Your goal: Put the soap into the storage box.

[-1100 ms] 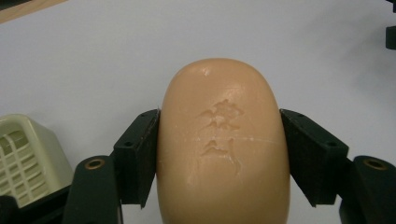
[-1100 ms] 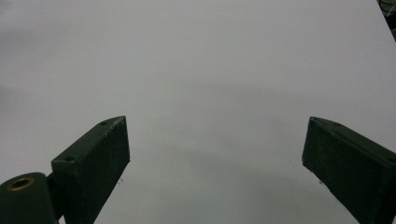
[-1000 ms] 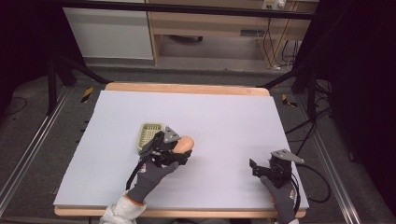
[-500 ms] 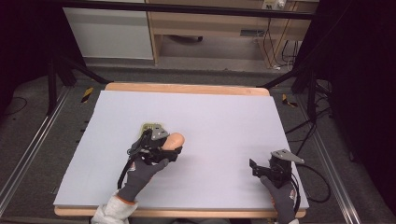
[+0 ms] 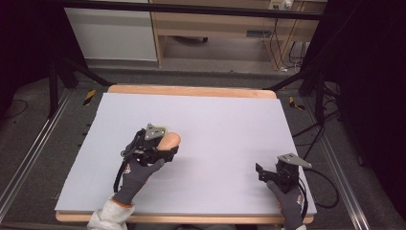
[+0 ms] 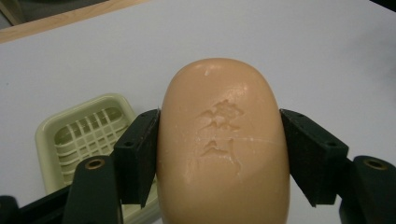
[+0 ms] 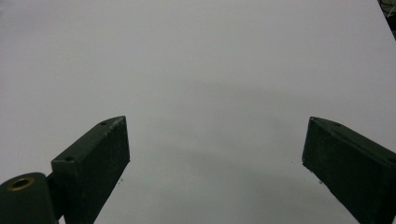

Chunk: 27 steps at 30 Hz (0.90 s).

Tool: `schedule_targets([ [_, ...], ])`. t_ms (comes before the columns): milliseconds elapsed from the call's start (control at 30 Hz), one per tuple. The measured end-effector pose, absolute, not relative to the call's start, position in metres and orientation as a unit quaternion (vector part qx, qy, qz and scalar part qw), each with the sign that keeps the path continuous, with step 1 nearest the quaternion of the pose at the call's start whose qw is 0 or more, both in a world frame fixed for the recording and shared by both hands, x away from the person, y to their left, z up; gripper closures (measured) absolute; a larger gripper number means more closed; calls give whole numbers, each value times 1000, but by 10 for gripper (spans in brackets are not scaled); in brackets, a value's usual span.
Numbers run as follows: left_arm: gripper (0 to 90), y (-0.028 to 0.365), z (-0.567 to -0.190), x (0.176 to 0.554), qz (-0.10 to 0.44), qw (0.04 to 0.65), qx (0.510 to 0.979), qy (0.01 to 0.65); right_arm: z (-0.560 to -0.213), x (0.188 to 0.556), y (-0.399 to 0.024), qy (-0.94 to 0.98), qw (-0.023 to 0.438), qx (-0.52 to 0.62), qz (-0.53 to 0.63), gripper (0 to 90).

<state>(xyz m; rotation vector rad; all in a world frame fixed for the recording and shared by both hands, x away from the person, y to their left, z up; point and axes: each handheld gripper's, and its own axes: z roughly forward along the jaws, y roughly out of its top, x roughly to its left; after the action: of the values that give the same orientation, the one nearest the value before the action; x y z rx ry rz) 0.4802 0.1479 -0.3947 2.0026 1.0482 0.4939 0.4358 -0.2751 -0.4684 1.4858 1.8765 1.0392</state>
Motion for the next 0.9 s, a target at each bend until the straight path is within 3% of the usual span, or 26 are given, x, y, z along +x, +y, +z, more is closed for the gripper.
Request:
schedule_targets([
  [900,317,169,-398,508,211,392,775,448,-468,436,-275,694,262,549,385,78],
])
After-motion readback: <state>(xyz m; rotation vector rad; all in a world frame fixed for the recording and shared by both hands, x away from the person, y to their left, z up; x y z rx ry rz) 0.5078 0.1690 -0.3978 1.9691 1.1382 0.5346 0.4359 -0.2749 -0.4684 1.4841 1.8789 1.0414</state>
